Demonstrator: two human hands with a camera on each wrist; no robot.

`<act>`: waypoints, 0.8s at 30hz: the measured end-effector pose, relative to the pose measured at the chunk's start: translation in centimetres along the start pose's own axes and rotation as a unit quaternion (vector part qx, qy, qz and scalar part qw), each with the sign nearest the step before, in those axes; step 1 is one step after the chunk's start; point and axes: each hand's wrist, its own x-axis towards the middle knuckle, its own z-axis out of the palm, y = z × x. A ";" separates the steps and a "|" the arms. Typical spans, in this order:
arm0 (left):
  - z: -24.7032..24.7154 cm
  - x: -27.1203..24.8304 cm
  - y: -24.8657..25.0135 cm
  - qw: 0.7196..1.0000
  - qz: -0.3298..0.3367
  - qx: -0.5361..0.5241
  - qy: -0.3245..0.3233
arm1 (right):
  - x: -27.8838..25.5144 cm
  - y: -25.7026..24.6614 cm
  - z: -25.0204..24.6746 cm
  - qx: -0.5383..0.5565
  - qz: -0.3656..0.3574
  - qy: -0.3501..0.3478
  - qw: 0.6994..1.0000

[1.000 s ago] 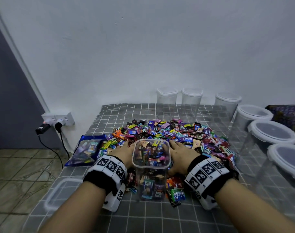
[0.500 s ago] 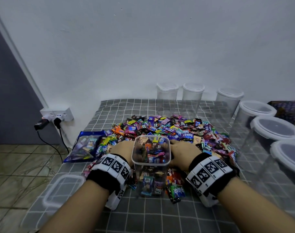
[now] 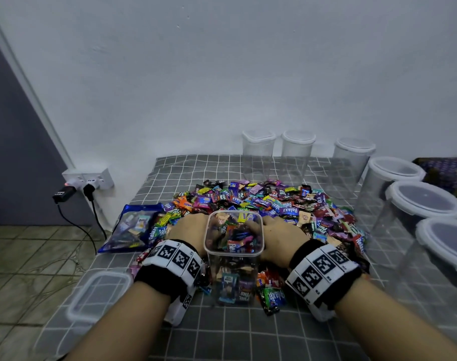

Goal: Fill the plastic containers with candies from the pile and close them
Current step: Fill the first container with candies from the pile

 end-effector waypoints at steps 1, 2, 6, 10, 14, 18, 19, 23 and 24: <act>-0.1 -0.1 0.0 1.000 0.003 -0.004 0.008 | 0.0 -0.1 0.0 -0.009 -0.001 0.000 1.000; -0.2 -0.2 0.0 1.000 0.006 -0.010 0.017 | 0.0 -0.2 0.0 -0.011 -0.001 0.001 1.000; -0.6 -0.8 0.2 0.998 0.009 -0.037 0.044 | -0.1 -0.3 -0.3 0.011 -0.002 0.018 1.000; -0.6 -0.8 0.2 0.998 0.009 -0.047 0.048 | -0.1 -0.5 -0.5 0.019 -0.007 0.033 0.999; -0.8 -1.0 0.2 0.997 0.007 -0.065 0.048 | -0.4 -0.8 -0.6 0.030 -0.020 0.059 0.998; -1.1 -1.4 0.4 0.994 -0.005 -0.086 0.062 | -0.3 -0.8 -0.5 0.044 -0.020 0.071 0.996; -1.2 -1.5 0.4 0.994 -0.005 -0.092 0.064 | -0.4 -0.8 -0.6 0.049 -0.020 0.075 0.996; -1.8 -2.1 0.8 0.988 -0.002 -0.128 0.083 | -0.7 -0.7 -0.8 0.071 -0.018 0.094 0.993; -2.0 -2.4 1.0 0.986 -0.001 -0.136 0.094 | -0.7 -0.6 -0.8 0.078 -0.016 0.100 0.992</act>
